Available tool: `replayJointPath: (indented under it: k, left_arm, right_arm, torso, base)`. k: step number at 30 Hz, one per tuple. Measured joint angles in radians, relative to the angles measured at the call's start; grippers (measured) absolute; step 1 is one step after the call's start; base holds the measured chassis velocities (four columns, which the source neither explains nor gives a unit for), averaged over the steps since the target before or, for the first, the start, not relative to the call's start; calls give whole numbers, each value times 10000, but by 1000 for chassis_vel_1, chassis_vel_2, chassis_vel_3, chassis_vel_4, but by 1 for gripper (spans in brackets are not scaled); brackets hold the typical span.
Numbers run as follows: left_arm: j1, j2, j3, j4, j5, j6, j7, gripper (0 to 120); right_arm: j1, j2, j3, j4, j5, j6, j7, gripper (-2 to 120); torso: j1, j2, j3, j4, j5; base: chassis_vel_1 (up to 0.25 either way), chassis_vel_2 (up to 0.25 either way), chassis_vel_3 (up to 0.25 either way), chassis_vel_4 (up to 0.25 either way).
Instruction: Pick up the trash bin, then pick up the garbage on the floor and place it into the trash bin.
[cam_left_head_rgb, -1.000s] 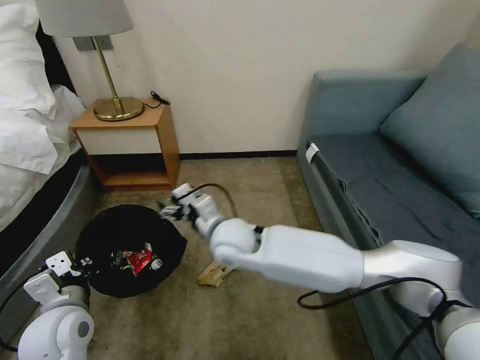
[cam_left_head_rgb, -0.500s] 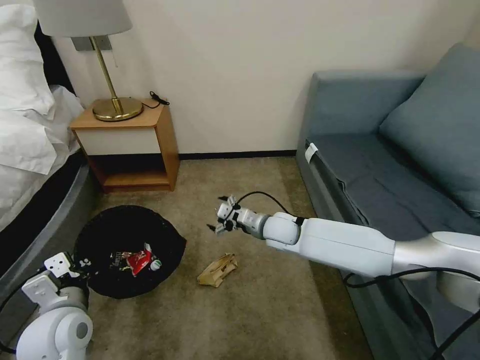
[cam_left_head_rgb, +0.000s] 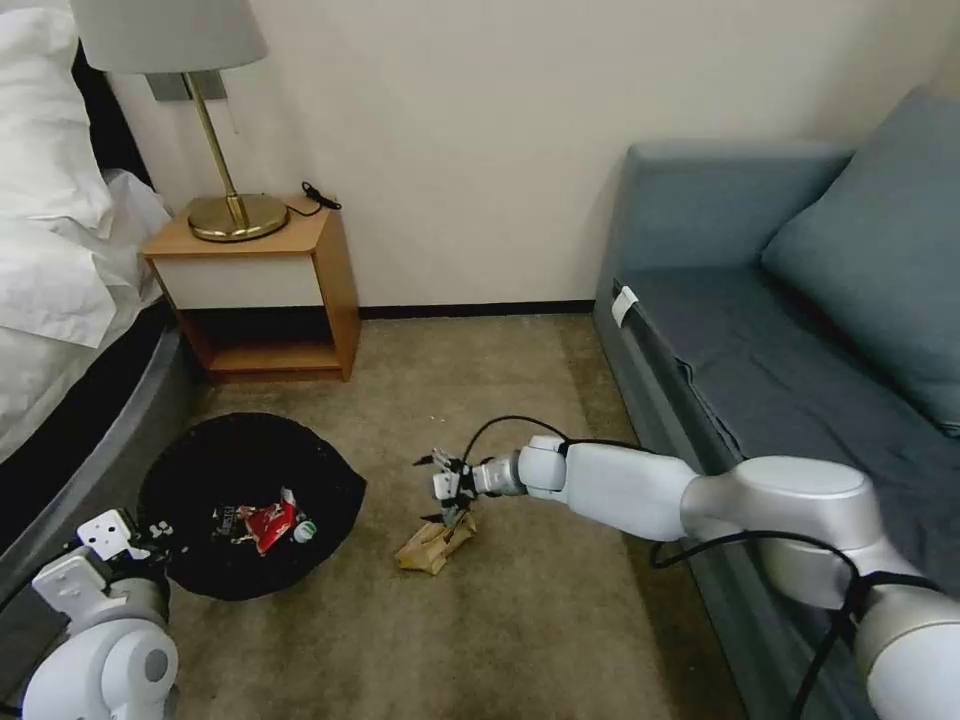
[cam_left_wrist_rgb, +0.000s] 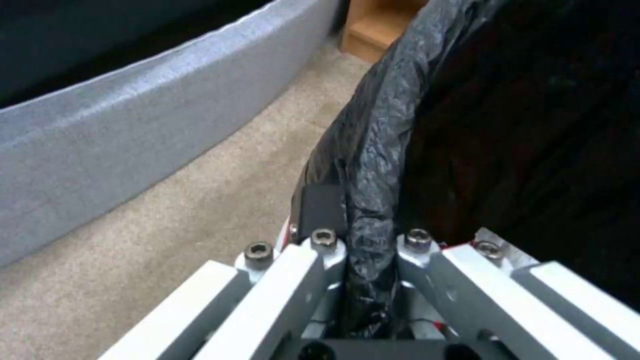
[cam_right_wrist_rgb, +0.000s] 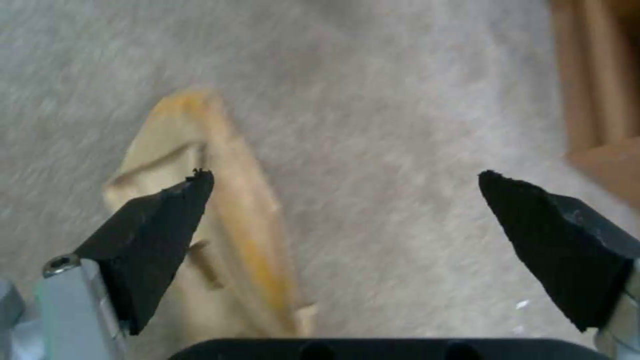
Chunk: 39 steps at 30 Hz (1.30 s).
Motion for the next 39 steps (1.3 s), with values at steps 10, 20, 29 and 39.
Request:
replayJointPath:
  k: [10, 20, 29, 39]
  left_arm:
    - [-59, 31, 65, 205, 6, -50, 1, 3]
    - [-46, -16, 108, 164, 26, -71, 6, 3]
    - [15, -55, 76, 104, 32, -136, 8, 3]
    - [69, -57, 47, 70, 36, -182, 8, 3]
  right_arm:
    - [-556, 429, 13, -1179, -415, 565, -218, 100]
    - [-901, 838, 22, -1985, -688, 889, -238, 100]
    - [-1099, 1173, -51, -2436, -770, 1019, -281, 99]
    - [-1245, 1219, -43, -2642, -746, 1104, -265, 69]
  torso:
    - [0, 0, 0, 0, 0]
    - [0, 0, 0, 1, 1]
    - [0, 0, -1, 2, 1]
    - [0, 0, 0, 1, 1]
  base:
    - [0, 0, 0, 0]
    - [0, 0, 0, 0]
    - [0, 0, 0, 0]
    - [0, 0, 0, 0]
